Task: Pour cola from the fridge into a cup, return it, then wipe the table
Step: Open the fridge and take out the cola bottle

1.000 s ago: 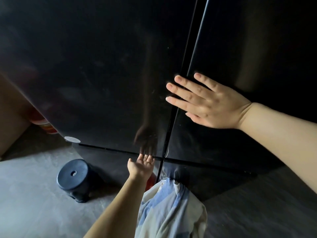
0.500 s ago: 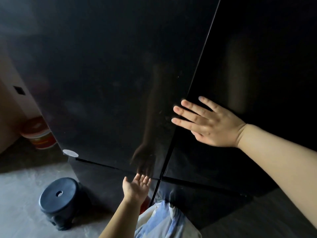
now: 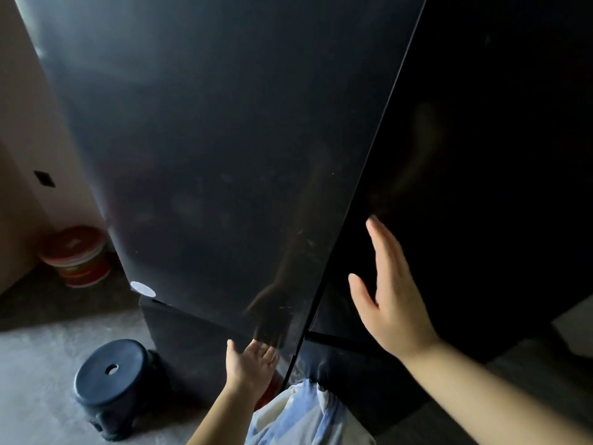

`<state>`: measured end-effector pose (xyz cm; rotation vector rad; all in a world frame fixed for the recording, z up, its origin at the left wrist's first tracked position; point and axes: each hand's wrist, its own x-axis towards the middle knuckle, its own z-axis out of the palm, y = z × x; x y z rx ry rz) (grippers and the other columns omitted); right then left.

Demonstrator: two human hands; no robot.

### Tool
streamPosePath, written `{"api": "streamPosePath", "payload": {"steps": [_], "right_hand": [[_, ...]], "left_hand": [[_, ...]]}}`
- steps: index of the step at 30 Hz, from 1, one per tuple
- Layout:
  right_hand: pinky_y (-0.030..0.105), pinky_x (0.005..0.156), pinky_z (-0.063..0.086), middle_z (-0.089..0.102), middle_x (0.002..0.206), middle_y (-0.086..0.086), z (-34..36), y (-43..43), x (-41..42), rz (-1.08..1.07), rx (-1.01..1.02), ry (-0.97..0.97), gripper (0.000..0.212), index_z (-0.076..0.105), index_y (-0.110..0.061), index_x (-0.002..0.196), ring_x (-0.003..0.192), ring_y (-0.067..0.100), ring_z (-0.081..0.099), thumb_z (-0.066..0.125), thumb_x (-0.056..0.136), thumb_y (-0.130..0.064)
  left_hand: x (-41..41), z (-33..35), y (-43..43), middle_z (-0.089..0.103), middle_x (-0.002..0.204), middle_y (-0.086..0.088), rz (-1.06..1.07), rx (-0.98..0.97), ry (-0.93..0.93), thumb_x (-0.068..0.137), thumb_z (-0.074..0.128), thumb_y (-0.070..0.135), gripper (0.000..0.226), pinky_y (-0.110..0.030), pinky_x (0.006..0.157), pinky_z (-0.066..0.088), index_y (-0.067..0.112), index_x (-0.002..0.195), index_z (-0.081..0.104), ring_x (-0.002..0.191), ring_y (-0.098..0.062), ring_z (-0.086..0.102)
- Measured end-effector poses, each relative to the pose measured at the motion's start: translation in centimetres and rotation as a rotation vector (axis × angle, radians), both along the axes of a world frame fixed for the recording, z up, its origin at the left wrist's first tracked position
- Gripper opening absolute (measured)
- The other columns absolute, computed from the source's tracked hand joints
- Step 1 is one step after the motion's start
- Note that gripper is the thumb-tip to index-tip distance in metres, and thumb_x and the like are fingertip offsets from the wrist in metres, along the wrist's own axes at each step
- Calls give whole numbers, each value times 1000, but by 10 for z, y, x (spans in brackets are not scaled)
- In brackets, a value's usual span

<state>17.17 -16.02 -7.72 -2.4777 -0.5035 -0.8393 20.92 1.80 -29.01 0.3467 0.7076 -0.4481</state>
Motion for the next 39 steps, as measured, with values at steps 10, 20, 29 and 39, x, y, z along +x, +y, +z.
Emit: {"api": "streamPosePath", "payload": {"steps": [10,20,29,39], "right_hand": [[26,117,21,1,159,-2,-15,39,1,59,237,287,81,2,-14,150,145,4,6,56,89,-22],[-1,105,0,-1,157,-7,2,34,-10,62,214,352,82,2,-16,151,142,2,5,58,90,-20],[-8,92,-3,-7,158,-11,2,30,-20,138,330,467,84,-7,-24,150,140,-2,0,54,92,-19],[25,114,22,11,159,1,-18,36,-45,228,180,242,77,12,-18,150,145,17,17,57,88,-19]], "left_hand": [[-34,52,30,52,133,-11,-350,1147,-273,89,45,52,66,-35,102,38,9,138,43,119,-25,50],[-29,305,0,30,153,-4,-166,2819,-1851,87,35,21,58,-39,116,14,15,145,34,143,-23,21],[-17,318,-24,-5,159,-5,-884,3672,-1241,98,30,42,67,-53,114,-5,14,151,1,143,-28,-17],[-64,314,5,16,158,0,-698,3732,-1258,93,40,45,62,-48,114,6,22,149,24,145,-24,6]]}}
